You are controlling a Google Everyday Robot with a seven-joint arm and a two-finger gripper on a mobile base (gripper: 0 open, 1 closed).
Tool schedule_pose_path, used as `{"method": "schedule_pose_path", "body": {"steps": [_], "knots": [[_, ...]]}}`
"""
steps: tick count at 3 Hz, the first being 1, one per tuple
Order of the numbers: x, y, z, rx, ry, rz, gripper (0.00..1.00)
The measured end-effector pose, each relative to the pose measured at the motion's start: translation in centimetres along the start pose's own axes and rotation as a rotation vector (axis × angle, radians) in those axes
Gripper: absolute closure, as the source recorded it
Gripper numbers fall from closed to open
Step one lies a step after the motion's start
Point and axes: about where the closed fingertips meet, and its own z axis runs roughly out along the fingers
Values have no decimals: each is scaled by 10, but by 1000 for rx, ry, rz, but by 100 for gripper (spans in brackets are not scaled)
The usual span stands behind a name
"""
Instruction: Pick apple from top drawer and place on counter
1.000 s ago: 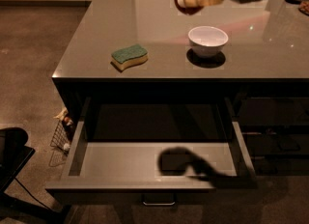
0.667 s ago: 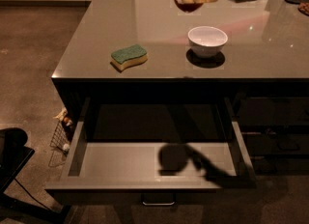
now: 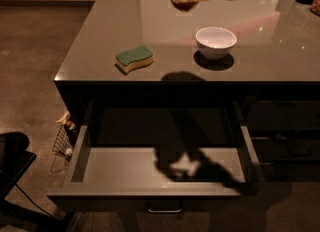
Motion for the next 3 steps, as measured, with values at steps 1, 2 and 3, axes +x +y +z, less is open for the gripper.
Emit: {"method": "schedule_pose_path", "body": {"steps": [1, 2, 3], "knots": [[-3, -24, 51, 43, 60, -3, 100], [7, -36, 110, 69, 147, -6, 100], [29, -34, 168, 72, 239, -1, 100]]}}
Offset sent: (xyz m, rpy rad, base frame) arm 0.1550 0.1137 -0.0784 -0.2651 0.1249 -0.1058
